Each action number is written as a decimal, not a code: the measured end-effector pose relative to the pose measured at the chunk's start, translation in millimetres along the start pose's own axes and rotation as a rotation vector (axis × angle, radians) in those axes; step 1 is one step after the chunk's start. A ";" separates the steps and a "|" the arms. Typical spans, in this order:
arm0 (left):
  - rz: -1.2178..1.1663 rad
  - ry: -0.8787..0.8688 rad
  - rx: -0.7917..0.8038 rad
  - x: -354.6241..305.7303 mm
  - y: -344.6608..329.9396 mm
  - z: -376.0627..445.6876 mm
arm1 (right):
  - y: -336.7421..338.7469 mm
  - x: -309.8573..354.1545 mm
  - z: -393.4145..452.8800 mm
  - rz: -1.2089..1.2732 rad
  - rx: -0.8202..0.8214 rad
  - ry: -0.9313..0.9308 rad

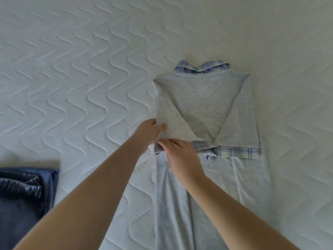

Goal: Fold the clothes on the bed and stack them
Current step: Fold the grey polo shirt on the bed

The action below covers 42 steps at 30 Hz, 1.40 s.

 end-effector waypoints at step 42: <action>0.444 -0.290 -0.352 -127.3 39.7 134.8 | -27.8 -91.3 -75.6 -0.314 -0.025 -0.249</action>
Point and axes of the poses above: each hand's wrist, its own z-axis towards the middle knuckle, its own y-axis out of the back of the hand, x = y × z, the point moved 10 cm from there along z, towards the middle knuckle, and after that the axes turned 13 degrees about -z, right-handed, at the moved point
